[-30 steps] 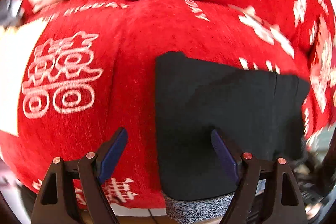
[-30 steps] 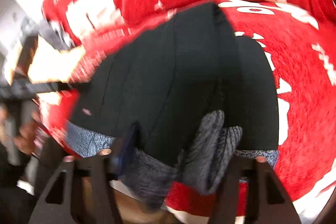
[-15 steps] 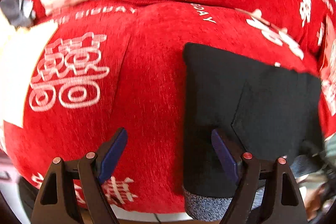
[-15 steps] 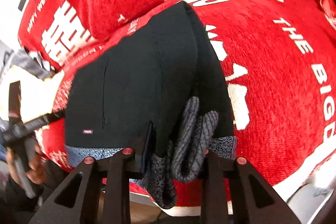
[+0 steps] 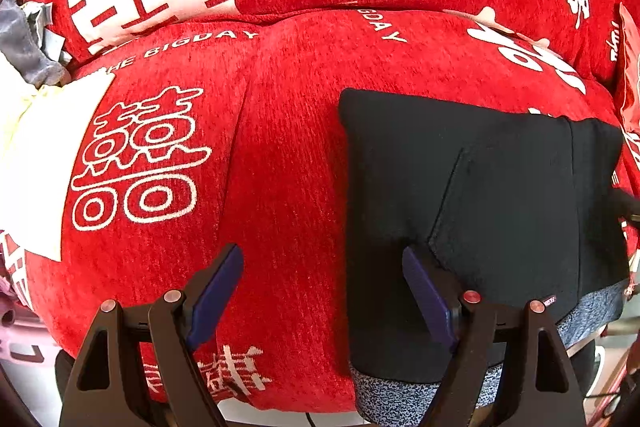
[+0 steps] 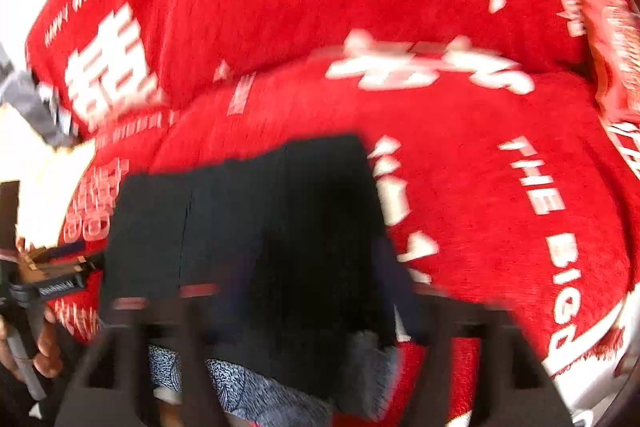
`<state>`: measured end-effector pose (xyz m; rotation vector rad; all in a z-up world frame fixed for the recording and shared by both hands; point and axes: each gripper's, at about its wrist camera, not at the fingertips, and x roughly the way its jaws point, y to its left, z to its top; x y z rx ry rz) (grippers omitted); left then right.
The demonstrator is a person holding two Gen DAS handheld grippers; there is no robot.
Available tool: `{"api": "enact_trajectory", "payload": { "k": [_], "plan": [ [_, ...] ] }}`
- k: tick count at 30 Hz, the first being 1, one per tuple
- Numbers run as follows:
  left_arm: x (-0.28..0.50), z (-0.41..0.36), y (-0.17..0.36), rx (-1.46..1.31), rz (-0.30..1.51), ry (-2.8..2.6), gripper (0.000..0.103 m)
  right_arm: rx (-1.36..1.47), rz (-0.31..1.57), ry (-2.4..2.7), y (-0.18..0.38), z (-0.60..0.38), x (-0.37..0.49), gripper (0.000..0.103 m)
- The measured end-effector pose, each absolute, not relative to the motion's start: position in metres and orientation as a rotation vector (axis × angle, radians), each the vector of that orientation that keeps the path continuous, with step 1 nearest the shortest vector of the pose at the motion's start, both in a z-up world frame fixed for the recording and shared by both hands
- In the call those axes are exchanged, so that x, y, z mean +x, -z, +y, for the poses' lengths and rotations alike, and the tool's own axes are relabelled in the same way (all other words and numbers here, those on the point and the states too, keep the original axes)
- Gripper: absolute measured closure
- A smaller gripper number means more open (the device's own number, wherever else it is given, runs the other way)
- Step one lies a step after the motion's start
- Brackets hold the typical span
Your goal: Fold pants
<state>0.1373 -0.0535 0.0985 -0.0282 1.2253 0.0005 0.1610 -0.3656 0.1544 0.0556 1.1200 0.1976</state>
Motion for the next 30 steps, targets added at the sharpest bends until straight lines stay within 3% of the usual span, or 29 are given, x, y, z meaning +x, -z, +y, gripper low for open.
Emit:
{"api": "enact_trajectory", "payload": {
  "k": [3, 19, 20, 22, 23, 25, 26, 28, 29, 30],
  "plan": [
    [0.137, -0.049, -0.098, -0.054, 1.242, 0.006, 0.02, -0.022, 1.138, -0.187, -0.147, -0.356, 0.168, 0.103],
    [0.138, -0.051, -0.099, -0.046, 1.253, 0.005, 0.02, 0.091, 1.153, -0.143, -0.151, -0.389, 0.18, 0.102],
    [0.137, -0.049, -0.099, -0.055, 1.26, 0.009, 0.02, 0.124, 1.139, -0.13, -0.154, -0.397, 0.18, 0.1],
    [0.136, -0.046, -0.098, -0.079, 1.269, 0.016, 0.02, 0.147, 1.119, -0.111, -0.16, -0.405, 0.177, 0.079],
    [0.135, -0.046, -0.098, -0.083, 1.269, 0.016, 0.02, 0.175, 1.093, -0.099, -0.167, -0.412, 0.172, 0.062],
    [0.135, -0.047, -0.096, -0.085, 1.267, 0.014, 0.02, 0.284, 1.016, -0.155, -0.177, -0.422, 0.161, 0.037],
    [0.135, -0.048, -0.095, -0.081, 1.266, 0.01, 0.02, 0.328, 0.99, -0.187, -0.179, -0.425, 0.157, 0.012],
    [0.134, -0.051, -0.096, -0.074, 1.261, 0.008, 0.02, 0.309, 0.96, -0.143, -0.181, -0.429, 0.149, 0.013],
    [0.134, -0.051, -0.096, -0.068, 1.259, 0.006, 0.02, 0.272, 0.97, -0.152, -0.181, -0.424, 0.15, 0.032],
    [0.134, -0.052, -0.096, -0.063, 1.259, 0.006, 0.02, 0.265, 0.983, -0.182, -0.18, -0.421, 0.151, 0.043]
  ]
}}
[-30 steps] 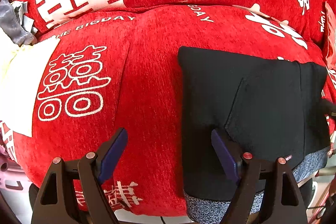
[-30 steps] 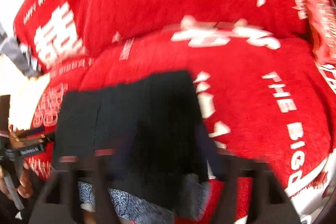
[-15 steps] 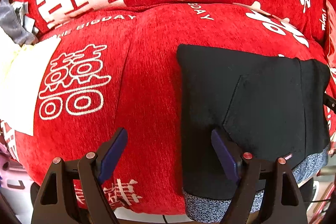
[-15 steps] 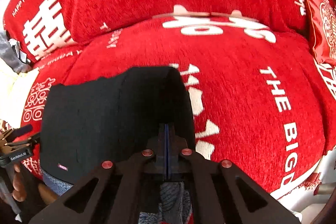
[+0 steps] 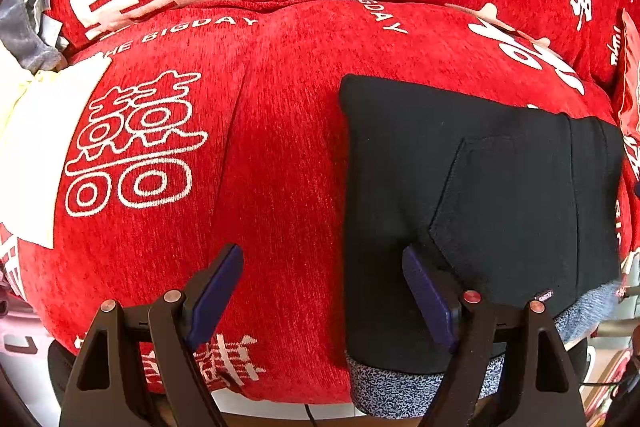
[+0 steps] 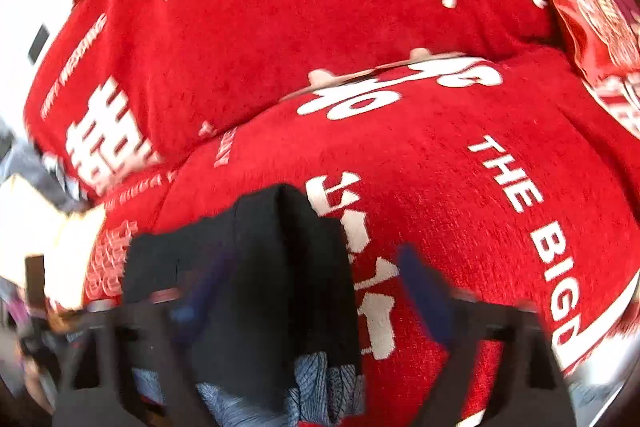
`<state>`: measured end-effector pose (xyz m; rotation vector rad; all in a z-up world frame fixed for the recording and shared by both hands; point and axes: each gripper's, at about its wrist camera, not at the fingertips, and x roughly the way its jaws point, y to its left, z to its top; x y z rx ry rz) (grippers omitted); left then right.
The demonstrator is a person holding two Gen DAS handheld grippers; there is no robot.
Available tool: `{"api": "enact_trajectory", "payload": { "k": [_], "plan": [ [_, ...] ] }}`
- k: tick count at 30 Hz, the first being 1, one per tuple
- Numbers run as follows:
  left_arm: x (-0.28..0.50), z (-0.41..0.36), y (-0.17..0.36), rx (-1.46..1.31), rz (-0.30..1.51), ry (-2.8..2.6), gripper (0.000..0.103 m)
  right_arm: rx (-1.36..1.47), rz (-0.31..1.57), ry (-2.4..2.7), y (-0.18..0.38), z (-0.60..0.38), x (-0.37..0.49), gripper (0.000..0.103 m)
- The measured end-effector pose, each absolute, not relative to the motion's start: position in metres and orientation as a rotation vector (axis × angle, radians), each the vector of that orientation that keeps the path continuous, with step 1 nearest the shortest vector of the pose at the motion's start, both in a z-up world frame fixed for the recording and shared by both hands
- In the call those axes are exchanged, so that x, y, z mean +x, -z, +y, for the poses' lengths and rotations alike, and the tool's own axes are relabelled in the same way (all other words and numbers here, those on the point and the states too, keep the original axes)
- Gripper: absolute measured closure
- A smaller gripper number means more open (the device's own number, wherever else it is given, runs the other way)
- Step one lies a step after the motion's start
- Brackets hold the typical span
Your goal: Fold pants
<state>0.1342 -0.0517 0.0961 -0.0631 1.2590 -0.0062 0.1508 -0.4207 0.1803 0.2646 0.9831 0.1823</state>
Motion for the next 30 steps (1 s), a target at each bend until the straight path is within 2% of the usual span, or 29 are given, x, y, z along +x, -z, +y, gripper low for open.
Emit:
{"api": "enact_trajectory", "payload": {
  "k": [8, 11, 12, 13, 18, 22, 23, 25, 26, 27, 29, 30],
  "plan": [
    [0.135, -0.048, -0.097, -0.08, 1.268, 0.016, 0.02, 0.194, 1.048, -0.264, -0.166, -0.383, 0.173, 0.042],
    [0.135, -0.049, -0.097, -0.072, 1.265, 0.014, 0.02, 0.127, 1.121, -0.277, -0.148, -0.366, 0.184, 0.056],
    [0.136, -0.049, -0.097, -0.07, 1.266, 0.014, 0.02, 0.115, 1.117, -0.286, -0.148, -0.363, 0.184, 0.081],
    [0.137, -0.049, -0.099, -0.068, 1.267, 0.01, 0.02, 0.122, 1.111, -0.31, -0.152, -0.362, 0.184, 0.102],
    [0.15, -0.055, -0.128, -0.098, 1.197, 0.037, 0.02, 0.146, 1.094, -0.239, -0.169, -0.384, 0.192, 0.1],
    [0.164, -0.079, -0.115, -0.035, 1.243, 0.07, 0.02, 0.023, 1.122, -0.219, -0.151, -0.366, 0.19, 0.098],
    [0.164, -0.084, -0.109, -0.014, 1.253, 0.071, 0.02, 0.043, 1.114, -0.211, -0.154, -0.369, 0.192, 0.096],
    [0.161, -0.088, -0.11, 0.001, 1.232, 0.058, 0.02, 0.094, 1.096, -0.179, -0.158, -0.376, 0.19, 0.082],
    [0.161, -0.09, -0.114, -0.005, 1.223, 0.065, 0.02, 0.102, 1.084, -0.161, -0.163, -0.379, 0.187, 0.07],
    [0.162, -0.089, -0.119, -0.02, 1.208, 0.079, 0.02, 0.099, 1.073, -0.151, -0.168, -0.38, 0.185, 0.053],
    [0.168, -0.086, -0.127, -0.035, 1.177, 0.073, 0.02, 0.07, 0.988, -0.145, -0.183, -0.378, 0.175, 0.03],
    [0.175, -0.084, -0.13, -0.039, 1.166, 0.045, 0.02, 0.043, 0.947, -0.131, -0.191, -0.372, 0.172, 0.028]
  ]
}}
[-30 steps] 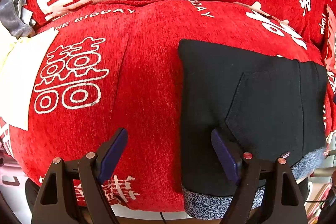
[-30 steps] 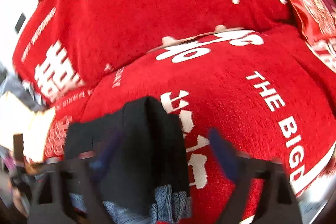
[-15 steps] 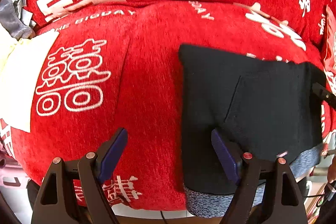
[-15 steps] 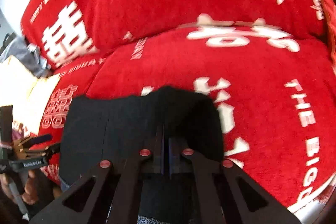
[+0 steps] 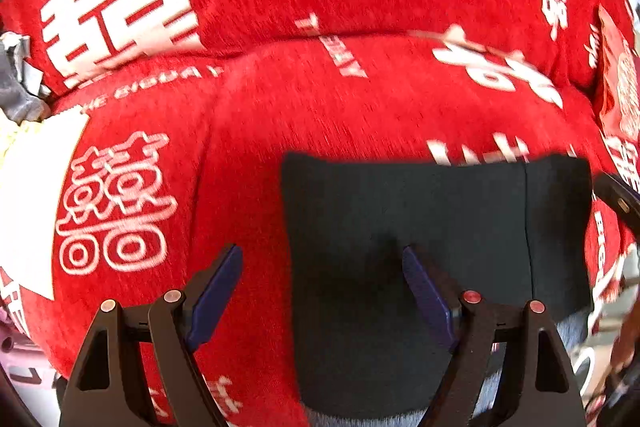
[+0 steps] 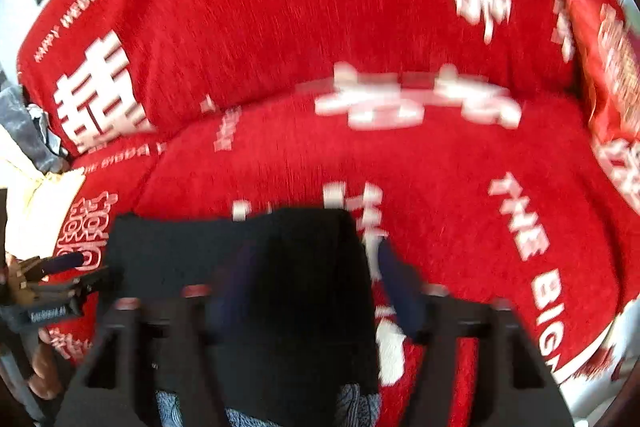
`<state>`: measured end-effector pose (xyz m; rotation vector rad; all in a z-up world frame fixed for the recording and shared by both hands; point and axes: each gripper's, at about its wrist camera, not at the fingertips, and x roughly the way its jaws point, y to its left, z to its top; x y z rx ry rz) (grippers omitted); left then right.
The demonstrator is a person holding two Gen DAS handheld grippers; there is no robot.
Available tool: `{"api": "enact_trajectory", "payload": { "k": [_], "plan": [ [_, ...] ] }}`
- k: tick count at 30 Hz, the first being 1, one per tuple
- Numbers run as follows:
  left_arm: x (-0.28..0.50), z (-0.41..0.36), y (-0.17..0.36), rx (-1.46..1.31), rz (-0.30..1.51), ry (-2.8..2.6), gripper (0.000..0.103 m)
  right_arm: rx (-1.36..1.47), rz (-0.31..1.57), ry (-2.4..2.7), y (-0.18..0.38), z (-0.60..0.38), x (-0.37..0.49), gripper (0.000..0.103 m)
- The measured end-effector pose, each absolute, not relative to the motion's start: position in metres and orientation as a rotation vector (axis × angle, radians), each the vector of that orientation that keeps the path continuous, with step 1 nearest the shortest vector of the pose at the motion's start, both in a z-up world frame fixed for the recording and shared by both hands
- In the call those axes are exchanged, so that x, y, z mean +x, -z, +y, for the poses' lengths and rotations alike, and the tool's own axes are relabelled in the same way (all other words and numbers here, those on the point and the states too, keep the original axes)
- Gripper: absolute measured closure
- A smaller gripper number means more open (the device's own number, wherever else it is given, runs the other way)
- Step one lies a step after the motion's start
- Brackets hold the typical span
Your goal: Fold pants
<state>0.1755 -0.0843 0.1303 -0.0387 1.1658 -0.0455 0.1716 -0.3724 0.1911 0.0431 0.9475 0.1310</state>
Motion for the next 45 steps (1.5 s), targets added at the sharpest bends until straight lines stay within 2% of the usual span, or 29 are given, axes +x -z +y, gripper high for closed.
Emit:
{"api": "enact_trajectory", "payload": {
  "k": [4, 10, 12, 14, 18, 23, 28, 36, 39, 42, 45],
  "plan": [
    [0.198, -0.085, -0.124, -0.048, 1.176, -0.014, 0.02, -0.084, 0.886, -0.179, -0.205, -0.333, 0.171, 0.027],
    [0.205, -0.094, -0.102, 0.009, 1.205, -0.038, 0.02, -0.222, 1.048, -0.246, -0.145, -0.29, 0.203, 0.028],
    [0.205, -0.096, -0.1, 0.021, 1.199, -0.042, 0.017, -0.168, 1.073, -0.24, -0.135, -0.298, 0.209, 0.029],
    [0.206, -0.097, -0.098, 0.052, 1.183, -0.077, 0.006, -0.133, 1.08, -0.229, -0.13, -0.304, 0.214, 0.029],
    [0.206, -0.095, -0.101, 0.042, 1.185, -0.078, 0.006, -0.207, 1.079, -0.207, -0.133, -0.294, 0.211, 0.029],
    [0.193, -0.093, -0.117, -0.003, 1.154, -0.029, 0.006, -0.217, 0.99, -0.161, -0.157, -0.29, 0.193, 0.024],
    [0.173, -0.102, -0.11, 0.035, 1.179, 0.014, 0.006, -0.233, 1.091, -0.151, -0.134, -0.296, 0.177, 0.024],
    [0.118, -0.083, -0.11, -0.035, 1.19, 0.099, 0.006, -0.192, 1.07, -0.177, -0.14, -0.324, 0.096, 0.017],
    [0.102, -0.082, -0.107, -0.005, 1.202, 0.128, 0.006, -0.235, 1.083, -0.144, -0.138, -0.33, 0.081, 0.017],
    [0.09, -0.08, -0.115, -0.005, 1.176, 0.145, 0.006, -0.145, 1.116, -0.11, -0.14, -0.347, 0.076, 0.017],
    [0.087, -0.081, -0.117, -0.021, 1.165, 0.184, 0.006, -0.096, 1.065, -0.123, -0.155, -0.348, 0.064, 0.016]
  ]
}}
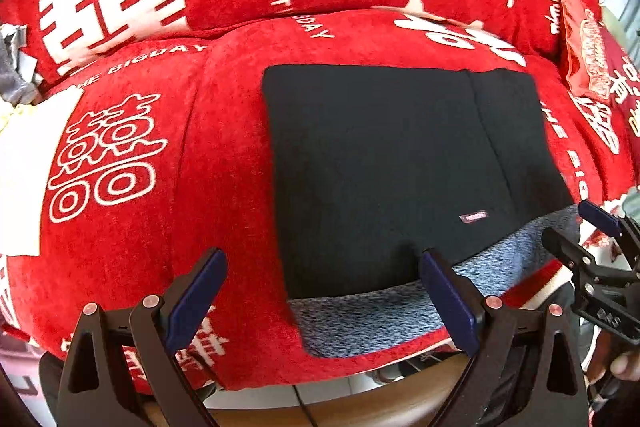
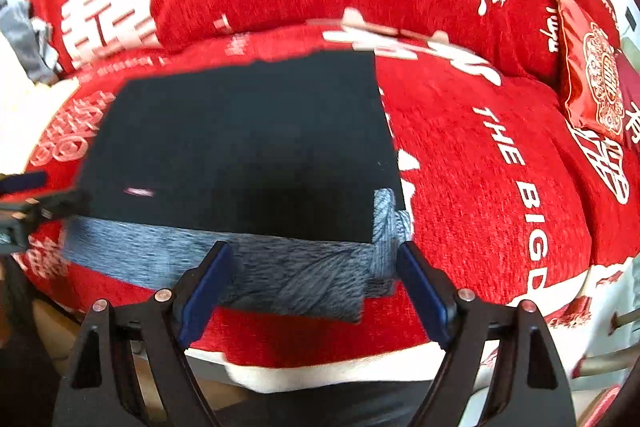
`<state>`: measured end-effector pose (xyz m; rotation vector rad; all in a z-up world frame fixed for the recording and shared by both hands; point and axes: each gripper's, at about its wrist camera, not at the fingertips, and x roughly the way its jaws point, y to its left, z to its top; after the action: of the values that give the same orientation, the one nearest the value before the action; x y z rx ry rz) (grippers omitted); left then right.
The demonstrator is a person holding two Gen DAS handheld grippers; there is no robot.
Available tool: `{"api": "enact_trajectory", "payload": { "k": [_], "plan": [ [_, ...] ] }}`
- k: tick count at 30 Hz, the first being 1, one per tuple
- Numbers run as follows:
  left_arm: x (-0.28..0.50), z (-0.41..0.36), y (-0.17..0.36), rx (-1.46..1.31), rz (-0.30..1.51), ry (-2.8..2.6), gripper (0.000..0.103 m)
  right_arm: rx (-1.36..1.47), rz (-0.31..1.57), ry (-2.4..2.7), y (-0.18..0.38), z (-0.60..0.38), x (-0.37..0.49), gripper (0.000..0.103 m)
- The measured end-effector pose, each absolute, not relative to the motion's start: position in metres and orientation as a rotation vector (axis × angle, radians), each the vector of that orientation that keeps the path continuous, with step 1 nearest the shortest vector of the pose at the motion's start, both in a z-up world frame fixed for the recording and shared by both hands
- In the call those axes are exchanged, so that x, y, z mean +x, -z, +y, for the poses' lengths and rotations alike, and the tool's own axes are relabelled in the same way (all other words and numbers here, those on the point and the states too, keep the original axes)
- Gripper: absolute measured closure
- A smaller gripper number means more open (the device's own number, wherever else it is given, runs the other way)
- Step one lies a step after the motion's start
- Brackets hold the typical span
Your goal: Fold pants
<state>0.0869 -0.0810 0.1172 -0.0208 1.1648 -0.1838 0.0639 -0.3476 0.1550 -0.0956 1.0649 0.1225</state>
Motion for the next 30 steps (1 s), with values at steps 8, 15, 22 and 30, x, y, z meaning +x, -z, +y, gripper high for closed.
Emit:
{"api": "enact_trajectory", "payload": {
  "k": [8, 15, 22, 30],
  "plan": [
    [0.09, -0.076, -0.086, -0.091, 1.273, 0.204, 0.0, -0.248, 1.104, -0.145, -0.125, -0.315, 0.055, 0.012],
    [0.093, -0.056, -0.109, -0.115, 1.208, 0.219, 0.0, -0.003, 1.067, -0.165, -0.157, -0.369, 0.059, 0.01],
    [0.125, -0.055, -0.094, -0.202, 1.285, 0.275, 0.0, 0.268, 1.134, -0.145, -0.142, -0.435, 0.102, 0.004],
    [0.145, -0.087, -0.084, -0.197, 1.291, 0.343, 0.0, 0.342, 1.254, -0.329, -0.091, -0.408, 0.14, 0.0]
  ]
}}
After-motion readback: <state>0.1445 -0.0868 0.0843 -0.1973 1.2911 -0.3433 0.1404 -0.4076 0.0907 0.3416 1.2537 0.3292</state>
